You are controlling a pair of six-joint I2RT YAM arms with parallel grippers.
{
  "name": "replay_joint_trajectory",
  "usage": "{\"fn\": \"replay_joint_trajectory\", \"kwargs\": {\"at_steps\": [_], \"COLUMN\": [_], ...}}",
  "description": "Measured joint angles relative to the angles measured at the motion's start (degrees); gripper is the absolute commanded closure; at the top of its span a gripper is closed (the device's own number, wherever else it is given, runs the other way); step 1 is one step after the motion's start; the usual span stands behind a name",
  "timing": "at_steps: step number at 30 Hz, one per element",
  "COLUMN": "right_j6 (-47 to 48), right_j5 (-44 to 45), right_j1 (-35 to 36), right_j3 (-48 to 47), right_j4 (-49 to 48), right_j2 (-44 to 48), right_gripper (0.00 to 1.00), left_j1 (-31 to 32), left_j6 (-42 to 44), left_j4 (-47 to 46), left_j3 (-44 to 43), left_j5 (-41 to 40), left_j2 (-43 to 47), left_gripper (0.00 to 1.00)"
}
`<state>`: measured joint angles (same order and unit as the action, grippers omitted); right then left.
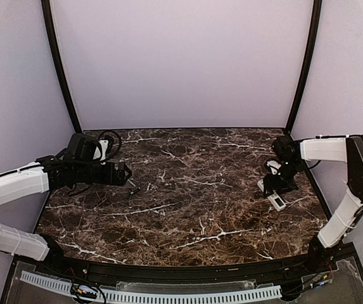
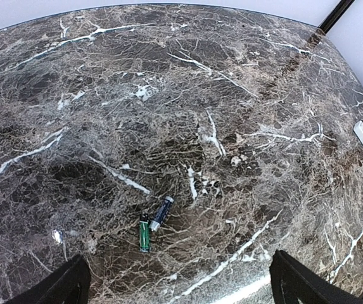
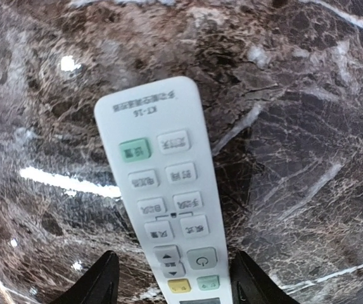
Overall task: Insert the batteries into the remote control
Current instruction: Pick up the remote control from the center of the board, then pass from the right arm to the left
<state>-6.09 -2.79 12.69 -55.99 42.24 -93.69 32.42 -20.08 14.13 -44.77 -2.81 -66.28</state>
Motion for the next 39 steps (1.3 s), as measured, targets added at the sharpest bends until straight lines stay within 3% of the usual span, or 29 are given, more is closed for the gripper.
{"fn": "replay_joint_trajectory", "kwargs": {"at_steps": [6,14,24,29,39], "right_j6": [0.98,1.09,2.43,2.12,-3.30], "right_j5": [-1.88,-4.28,-19.98,-28.44,-42.82], "right_j1": [0.13,2.71,10.29,14.82,28.11], "right_j3": [-0.70,-1.40,-1.36,-3.32,-3.74], "right_j4": [-0.28,-1.62,-2.32,-1.99,-6.60], "right_j2": [-3.23,-3.87,-0.42,6.32,11.34], "right_gripper": [0.55,0.85,0.88,0.88,0.89], "left_j1": [0.68,1.29,6.78,14.03,40.17], "left_j6": [0.15,1.05,6.25,13.44,41.88], "left_j4": [-0.02,-0.70,-3.96,-5.35,-4.52], "left_j3": [0.00,0.02,2.05,2.05,0.46], "left_j5": [-0.02,0.22,3.21,3.63,-6.47], "left_j2": [0.37,4.48,14.49,17.07,15.52], "left_gripper": [0.00,0.00,0.00,0.06,0.11]}}
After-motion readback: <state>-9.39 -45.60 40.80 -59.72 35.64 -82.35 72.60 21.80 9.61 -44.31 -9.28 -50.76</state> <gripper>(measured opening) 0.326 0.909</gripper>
